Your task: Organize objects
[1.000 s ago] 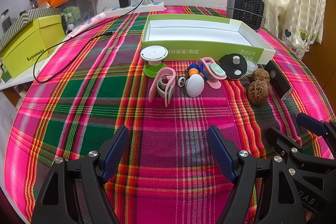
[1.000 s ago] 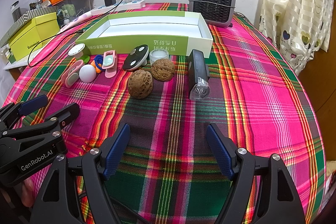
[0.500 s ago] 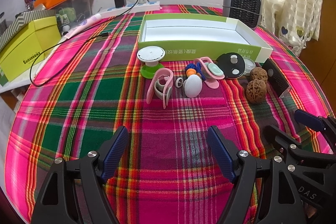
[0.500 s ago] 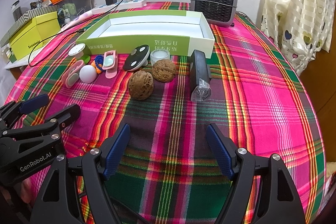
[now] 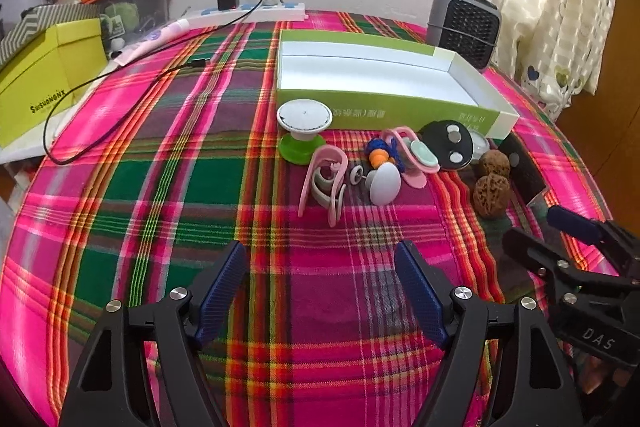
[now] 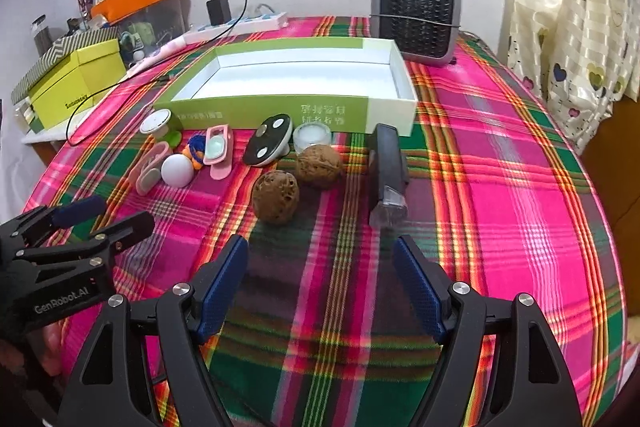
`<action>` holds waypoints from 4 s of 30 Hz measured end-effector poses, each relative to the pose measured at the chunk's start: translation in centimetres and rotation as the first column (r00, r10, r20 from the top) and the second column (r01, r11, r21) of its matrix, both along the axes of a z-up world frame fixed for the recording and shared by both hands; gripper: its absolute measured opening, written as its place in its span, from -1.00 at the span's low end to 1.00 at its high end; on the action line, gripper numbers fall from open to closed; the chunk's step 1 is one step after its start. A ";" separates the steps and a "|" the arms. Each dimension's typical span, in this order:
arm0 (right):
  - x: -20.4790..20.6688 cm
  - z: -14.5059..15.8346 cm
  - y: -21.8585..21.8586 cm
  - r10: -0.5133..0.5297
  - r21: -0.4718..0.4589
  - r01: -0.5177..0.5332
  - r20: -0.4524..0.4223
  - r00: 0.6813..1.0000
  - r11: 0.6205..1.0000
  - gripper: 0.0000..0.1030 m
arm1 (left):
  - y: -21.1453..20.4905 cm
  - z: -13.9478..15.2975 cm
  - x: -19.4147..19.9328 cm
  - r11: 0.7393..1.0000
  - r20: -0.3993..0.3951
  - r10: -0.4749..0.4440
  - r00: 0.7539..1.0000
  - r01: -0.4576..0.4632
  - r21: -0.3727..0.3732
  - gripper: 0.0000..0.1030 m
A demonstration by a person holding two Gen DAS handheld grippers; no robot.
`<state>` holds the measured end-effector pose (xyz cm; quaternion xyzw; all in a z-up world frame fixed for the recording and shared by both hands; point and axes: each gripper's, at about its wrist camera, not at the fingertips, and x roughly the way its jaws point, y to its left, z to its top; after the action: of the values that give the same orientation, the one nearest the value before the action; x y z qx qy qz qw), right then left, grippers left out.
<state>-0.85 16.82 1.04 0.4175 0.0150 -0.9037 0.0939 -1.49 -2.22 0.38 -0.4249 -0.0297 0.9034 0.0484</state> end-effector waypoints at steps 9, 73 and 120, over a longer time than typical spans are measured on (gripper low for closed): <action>-1.4 -0.1 -0.8 0.037 -0.011 -0.037 0.020 0.999 0.999 0.20 | -0.8 0.5 -1.2 1.000 -0.016 -0.015 1.000 0.015 0.019 0.47; -2.9 0.4 -1.7 0.065 -0.005 -0.065 0.020 0.998 0.998 -0.39 | 0.0 1.7 -3.8 0.997 -0.023 -0.076 0.997 0.076 -0.033 -0.59; -20.3 1.6 -5.3 0.135 0.046 -0.137 0.058 0.989 0.989 -0.39 | 0.8 2.0 -19.6 0.993 0.040 -0.117 0.992 0.118 -0.025 -0.58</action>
<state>-21.15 11.48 2.61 0.4425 0.0632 -0.8827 0.1453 -21.08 -1.41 2.41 -0.4437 0.0068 0.8911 0.0950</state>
